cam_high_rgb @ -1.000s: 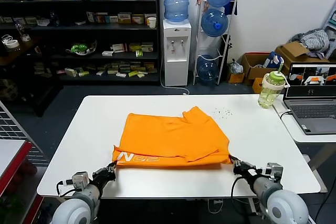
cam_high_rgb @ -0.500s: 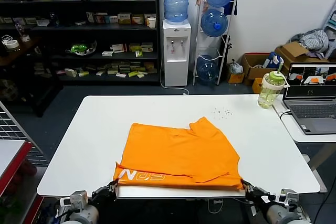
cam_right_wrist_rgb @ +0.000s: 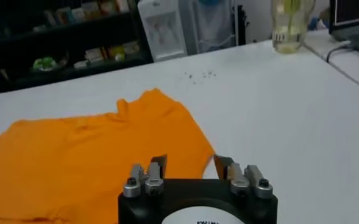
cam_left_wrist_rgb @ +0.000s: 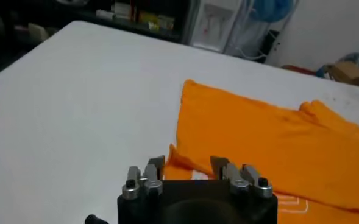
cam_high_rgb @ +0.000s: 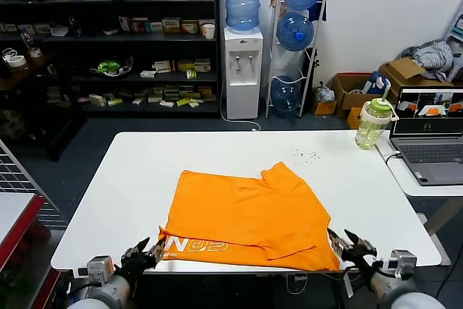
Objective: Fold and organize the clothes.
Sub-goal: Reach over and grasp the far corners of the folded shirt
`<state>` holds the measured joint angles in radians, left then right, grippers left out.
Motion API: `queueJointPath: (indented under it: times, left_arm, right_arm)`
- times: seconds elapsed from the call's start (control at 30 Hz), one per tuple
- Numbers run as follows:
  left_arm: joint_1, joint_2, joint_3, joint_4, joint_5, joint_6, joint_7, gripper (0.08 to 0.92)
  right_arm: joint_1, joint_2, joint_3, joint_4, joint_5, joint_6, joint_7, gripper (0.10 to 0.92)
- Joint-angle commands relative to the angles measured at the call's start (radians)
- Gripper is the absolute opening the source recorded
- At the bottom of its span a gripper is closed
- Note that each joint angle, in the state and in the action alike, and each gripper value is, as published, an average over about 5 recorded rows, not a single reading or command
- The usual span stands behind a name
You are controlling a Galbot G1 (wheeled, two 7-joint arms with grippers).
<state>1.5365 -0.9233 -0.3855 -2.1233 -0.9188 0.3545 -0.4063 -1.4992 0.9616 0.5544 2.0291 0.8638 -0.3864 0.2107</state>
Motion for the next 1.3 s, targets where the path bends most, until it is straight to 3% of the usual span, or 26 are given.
queueJointPath:
  times: [0.03,0.23,0.53,1.3]
  left_arm:
    - [-0.382,-0.011,0.060,0.220,-0.007,-0.066,0.089,0.660]
    - [-0.632,-0.064,0.198,0.511,0.006,-0.086,0.163,0.805]
    - [-0.810,-0.141,0.311,0.834,0.044,-0.053,0.247,0.823]
    - [-0.913,-0.217,0.414,0.966,0.130,-0.045,0.284,0.823]
  right_arm:
    - [0.467,0.037,-0.175,-0.223,-0.018,0.057,0.003,0.717]
    - [0.773,0.103,-0.368,-0.507,-0.030,0.041,0.029,0.818]
    - [0.932,0.196,-0.467,-0.810,-0.041,-0.071,-0.012,0.823]
    - [0.914,0.223,-0.487,-0.874,-0.068,-0.145,-0.067,0.823]
